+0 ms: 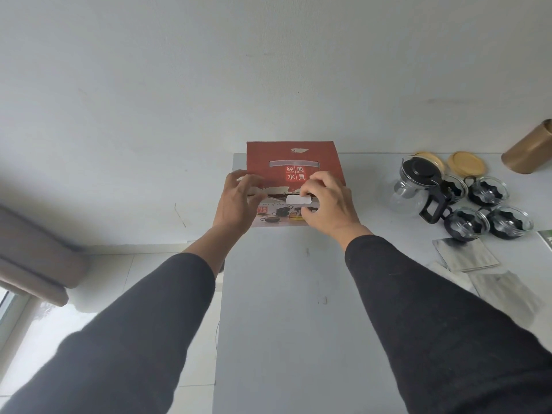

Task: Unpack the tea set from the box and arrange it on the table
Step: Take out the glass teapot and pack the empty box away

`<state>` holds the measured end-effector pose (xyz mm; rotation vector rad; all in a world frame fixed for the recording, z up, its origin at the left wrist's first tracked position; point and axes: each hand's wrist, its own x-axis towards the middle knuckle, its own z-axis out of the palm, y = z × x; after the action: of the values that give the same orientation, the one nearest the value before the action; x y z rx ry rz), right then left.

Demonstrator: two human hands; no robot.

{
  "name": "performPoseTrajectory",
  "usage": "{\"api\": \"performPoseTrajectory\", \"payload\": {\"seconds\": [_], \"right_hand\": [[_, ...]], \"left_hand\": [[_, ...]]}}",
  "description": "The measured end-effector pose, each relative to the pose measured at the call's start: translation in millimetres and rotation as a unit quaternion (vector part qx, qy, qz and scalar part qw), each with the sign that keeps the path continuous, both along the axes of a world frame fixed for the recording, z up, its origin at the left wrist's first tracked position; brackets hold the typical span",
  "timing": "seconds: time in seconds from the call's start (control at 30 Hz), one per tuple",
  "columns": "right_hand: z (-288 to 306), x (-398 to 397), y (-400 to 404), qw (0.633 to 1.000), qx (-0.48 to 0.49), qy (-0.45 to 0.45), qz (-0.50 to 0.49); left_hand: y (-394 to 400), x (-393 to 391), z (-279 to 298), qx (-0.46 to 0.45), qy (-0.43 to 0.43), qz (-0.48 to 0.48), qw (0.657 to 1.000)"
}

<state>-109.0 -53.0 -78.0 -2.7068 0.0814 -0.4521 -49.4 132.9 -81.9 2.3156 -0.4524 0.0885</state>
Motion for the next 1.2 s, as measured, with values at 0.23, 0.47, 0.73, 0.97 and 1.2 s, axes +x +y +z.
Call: {"api": "performPoseTrajectory", "payload": {"seconds": [0.23,0.47,0.73,0.97,1.2], "right_hand": [[-5,4,-3,1.0,-0.021,-0.019,-0.001],[-3,9,-3,1.0,-0.002,-0.009,-0.019],[15,23,-3,0.996,-0.005,0.068,-0.064],[-3,24,-8,0.968,0.124,0.057,-0.212],[-10,54,-26,0.973,0.151,0.067,-0.161]], "left_hand": [[-1,4,-3,0.0,-0.004,0.003,1.0],[-2,6,-3,-0.003,-0.003,0.002,1.0],[-1,12,-10,-0.018,0.002,0.01,1.0],[-4,18,-13,-0.028,0.104,0.028,0.994],[-26,34,-9,-0.019,0.169,0.057,0.984]]}}
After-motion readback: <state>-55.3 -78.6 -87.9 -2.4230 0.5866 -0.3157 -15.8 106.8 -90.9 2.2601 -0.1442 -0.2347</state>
